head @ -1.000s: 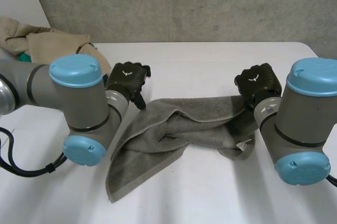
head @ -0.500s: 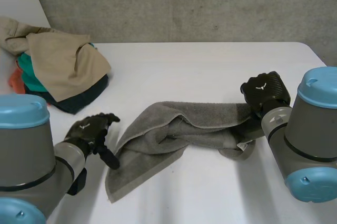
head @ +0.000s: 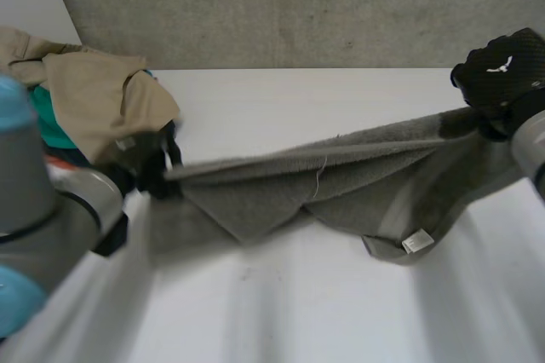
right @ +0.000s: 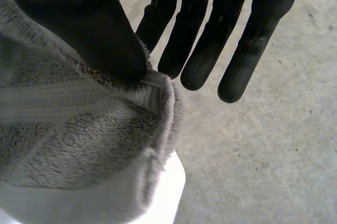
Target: Fold the laundry.
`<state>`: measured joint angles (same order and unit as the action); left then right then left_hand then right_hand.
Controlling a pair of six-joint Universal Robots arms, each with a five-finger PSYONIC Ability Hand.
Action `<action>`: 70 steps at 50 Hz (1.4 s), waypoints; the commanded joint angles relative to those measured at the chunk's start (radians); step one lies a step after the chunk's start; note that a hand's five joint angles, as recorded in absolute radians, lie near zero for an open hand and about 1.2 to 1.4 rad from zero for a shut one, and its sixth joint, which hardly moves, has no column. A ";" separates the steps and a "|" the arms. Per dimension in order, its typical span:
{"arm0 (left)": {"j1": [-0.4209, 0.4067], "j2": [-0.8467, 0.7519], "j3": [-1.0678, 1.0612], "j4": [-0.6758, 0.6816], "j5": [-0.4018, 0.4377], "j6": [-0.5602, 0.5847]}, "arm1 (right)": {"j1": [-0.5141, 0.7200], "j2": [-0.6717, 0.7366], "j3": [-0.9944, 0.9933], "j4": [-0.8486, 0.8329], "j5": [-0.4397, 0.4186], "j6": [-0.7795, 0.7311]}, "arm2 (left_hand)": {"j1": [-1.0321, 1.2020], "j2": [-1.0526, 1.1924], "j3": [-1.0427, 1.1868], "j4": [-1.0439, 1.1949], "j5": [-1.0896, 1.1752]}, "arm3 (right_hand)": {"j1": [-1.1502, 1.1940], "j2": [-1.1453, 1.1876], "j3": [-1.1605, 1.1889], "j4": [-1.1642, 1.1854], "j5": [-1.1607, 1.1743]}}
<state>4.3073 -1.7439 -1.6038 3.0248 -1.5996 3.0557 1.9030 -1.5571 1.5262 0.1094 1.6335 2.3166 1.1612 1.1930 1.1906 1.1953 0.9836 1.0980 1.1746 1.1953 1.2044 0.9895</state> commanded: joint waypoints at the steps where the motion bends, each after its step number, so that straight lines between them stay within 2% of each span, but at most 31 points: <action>1: -0.006 0.169 0.039 -0.017 -0.002 0.294 | -0.042 -0.014 -0.093 0.249 -0.043 -0.121 | 0.235 0.203 0.206 0.201 0.238 | 0.298 0.222 0.201 0.192 0.232; 5: -0.012 0.066 0.057 -0.014 -0.016 0.417 | -0.061 0.060 -0.078 0.251 -0.044 -0.126 | 0.235 0.203 0.206 0.201 0.238 | 0.298 0.222 0.201 0.192 0.232; 8: -0.020 -0.040 0.094 -0.009 -0.016 0.466 | -0.062 0.192 -0.096 0.248 -0.040 -0.125 | 0.235 0.203 0.206 0.201 0.238 | 0.298 0.222 0.201 0.192 0.232; 13: -0.023 -0.337 0.336 0.023 -0.060 0.538 | -0.053 0.360 -0.205 0.184 0.008 -0.121 | 0.235 0.203 0.206 0.201 0.238 | 0.298 0.222 0.201 0.192 0.232; 18: -0.026 -0.522 0.649 0.092 -0.114 0.684 | -0.044 0.505 -0.414 -0.011 0.100 -0.117 | 0.235 0.203 0.206 0.201 0.238 | 0.298 0.222 0.201 0.192 0.232; 19: -0.027 -0.542 0.706 0.118 -0.115 0.719 | -0.042 0.529 -0.482 -0.111 0.120 -0.112 | 0.235 0.203 0.206 0.201 0.238 | 0.298 0.222 0.201 0.192 0.232; 22: -0.031 -0.569 0.847 0.311 -0.114 0.824 | -0.042 0.534 -0.549 -0.296 0.129 -0.105 | 0.235 0.203 0.206 0.201 0.238 | 0.298 0.222 0.201 0.192 0.232; 23: -0.032 -0.569 0.866 0.371 -0.112 0.847 | -0.042 0.531 -0.564 -0.439 0.129 -0.095 | 0.235 0.203 0.206 0.201 0.238 | 0.298 0.222 0.201 0.192 0.232; 24: -0.034 -0.563 0.877 0.496 -0.108 0.879 | -0.042 0.526 -0.564 -0.514 0.128 -0.094 | 0.235 0.203 0.206 0.201 0.238 | 0.298 0.222 0.201 0.192 0.232; 27: -0.032 -0.537 0.889 0.662 -0.100 0.887 | -0.042 0.503 -0.569 -0.722 0.121 -0.094 | 0.235 0.203 0.206 0.201 0.238 | 0.298 0.222 0.201 0.192 0.232; 28: -0.034 -0.513 0.871 0.725 -0.099 0.885 | -0.041 0.502 -0.569 -0.737 0.117 -0.094 | 0.235 0.203 0.206 0.201 0.238 | 0.298 0.222 0.201 0.192 0.232; 30: -0.038 -0.497 0.858 0.730 -0.097 0.885 | -0.038 0.503 -0.571 -0.731 0.105 -0.094 | 0.235 0.203 0.206 0.201 0.238 | 0.298 0.222 0.201 0.192 0.232; 36: -0.070 -0.461 0.678 0.649 -0.097 0.862 | 0.013 0.506 -0.499 -0.533 0.092 -0.068 | 0.235 0.203 0.206 0.201 0.238 | 0.298 0.222 0.201 0.192 0.232; 38: -0.074 -0.428 0.610 0.649 -0.097 0.854 | 0.024 0.503 -0.453 -0.489 0.091 -0.031 | 0.235 0.203 0.206 0.201 0.238 | 0.298 0.222 0.201 0.192 0.232; 40: -0.074 -0.384 0.517 0.652 -0.097 0.839 | 0.031 0.497 -0.390 -0.432 0.094 0.067 | 0.235 0.203 0.206 0.201 0.238 | 0.298 0.222 0.201 0.192 0.232; 41: -0.077 -0.370 0.487 0.652 -0.095 0.833 | 0.033 0.494 -0.365 -0.413 0.091 0.110 | 0.235 0.203 0.206 0.201 0.238 | 0.166 0.089 0.068 0.059 0.100; 42: -0.078 -0.358 0.458 0.654 -0.095 0.828 | 0.031 0.488 -0.335 -0.378 0.085 0.188 | 0.235 0.203 0.206 0.201 0.238 | -0.217 -0.293 -0.314 -0.323 -0.283; 43: -0.078 -0.346 0.434 0.654 -0.095 0.824 | 0.030 0.483 -0.324 -0.358 0.083 0.231 | 0.235 0.203 0.206 0.201 0.238 | -0.398 -0.474 -0.495 -0.504 -0.464; 46: -0.083 -0.292 0.352 0.649 -0.105 0.816 | 0.022 0.468 -0.308 -0.253 0.050 0.407 | 0.235 0.203 0.206 0.201 0.238 | -0.797 -0.874 -0.894 -0.903 -0.863; 48: -0.092 -0.234 0.297 0.648 -0.106 0.813 | 0.016 0.468 -0.311 -0.197 -0.006 0.489 | 0.235 0.203 0.206 0.201 0.238 | -0.910 -0.986 -1.007 -1.016 -0.976; 49: -0.093 -0.214 0.279 0.646 -0.105 0.813 | 0.013 0.468 -0.313 -0.173 -0.044 0.524 | 0.235 0.203 0.206 0.201 0.238 | -0.923 -1.000 -1.021 -1.030 -0.990; 50: -0.096 -0.192 0.262 0.646 -0.105 0.813 | 0.002 0.470 -0.326 -0.133 -0.140 0.581 | 0.235 0.203 0.206 0.201 0.238 | -0.923 -1.000 -1.021 -1.030 -0.990; 53: -0.107 -0.099 0.208 0.641 -0.103 0.813 | -0.012 0.483 -0.366 -0.097 -0.294 0.645 | 0.235 0.203 0.206 0.201 0.238 | -0.923 -1.000 -1.021 -1.030 -0.990; 54: -0.113 -0.074 0.200 0.637 -0.102 0.813 | -0.013 0.509 -0.391 -0.088 -0.382 0.671 | 0.235 0.203 0.206 0.201 0.238 | -0.923 -1.000 -1.021 -1.030 -0.990; 56: -0.135 -0.004 0.176 0.629 -0.100 0.813 | -0.013 0.549 -0.417 -0.082 -0.452 0.684 | 0.235 0.203 0.206 0.201 0.238 | -0.923 -1.000 -1.021 -1.030 -0.990; 58: -0.153 0.044 0.157 0.615 -0.097 0.815 | -0.002 0.607 -0.470 -0.076 -0.478 0.692 | 0.235 0.203 0.206 0.201 0.238 | -0.923 -1.000 -1.021 -1.030 -0.990; 63: -0.222 0.196 0.121 0.550 -0.092 0.815 | 0.025 0.713 -0.557 -0.076 -0.480 0.692 | 0.235 0.203 0.206 0.201 0.238 | -0.923 -1.000 -1.021 -1.030 -0.990; 70: -0.290 0.274 0.085 0.509 -0.091 0.824 | 0.181 0.862 -0.658 -0.080 -0.495 0.710 | 0.235 0.203 0.206 0.201 0.238 | -0.923 -1.000 -1.021 -1.030 -0.990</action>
<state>4.0710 -1.5298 -1.4943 3.5657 -1.6927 3.8729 1.9677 -0.8088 0.9409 0.0347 1.1342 3.0193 1.1612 1.1999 1.1973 1.2005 0.9835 0.2434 0.2202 0.2189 0.2216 0.0458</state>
